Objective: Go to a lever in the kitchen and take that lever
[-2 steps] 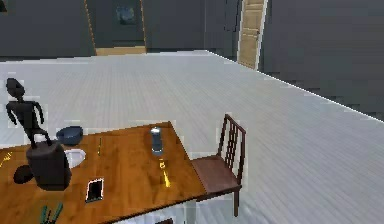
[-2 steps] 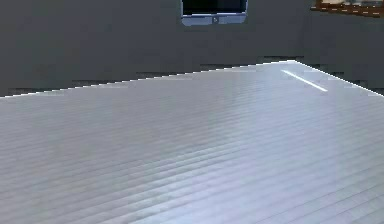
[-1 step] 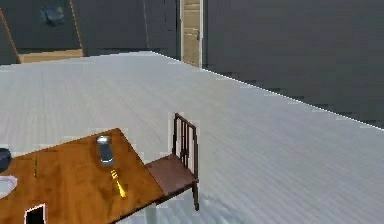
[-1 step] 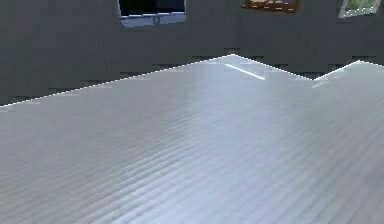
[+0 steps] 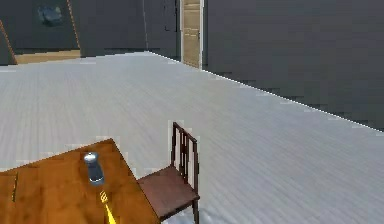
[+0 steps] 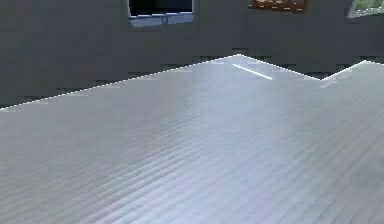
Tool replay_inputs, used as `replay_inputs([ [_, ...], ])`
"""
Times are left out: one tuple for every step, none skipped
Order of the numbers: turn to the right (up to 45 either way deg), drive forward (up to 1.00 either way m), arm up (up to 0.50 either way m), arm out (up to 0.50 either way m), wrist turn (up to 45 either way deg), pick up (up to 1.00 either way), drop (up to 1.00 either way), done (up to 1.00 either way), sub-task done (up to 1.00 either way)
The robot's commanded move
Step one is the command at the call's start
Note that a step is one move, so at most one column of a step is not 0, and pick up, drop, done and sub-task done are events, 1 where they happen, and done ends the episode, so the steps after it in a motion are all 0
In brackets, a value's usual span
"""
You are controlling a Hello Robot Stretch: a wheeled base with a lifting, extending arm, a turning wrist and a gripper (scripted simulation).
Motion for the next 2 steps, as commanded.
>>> replay_inputs([
  [-45.0,0.0,0.0,0.0,0.0,0.0,0.0,0.0,0.0],
  [-45.0,0.0,0.0,0.0,0.0,0.0,0.0,0.0,0.0],
])
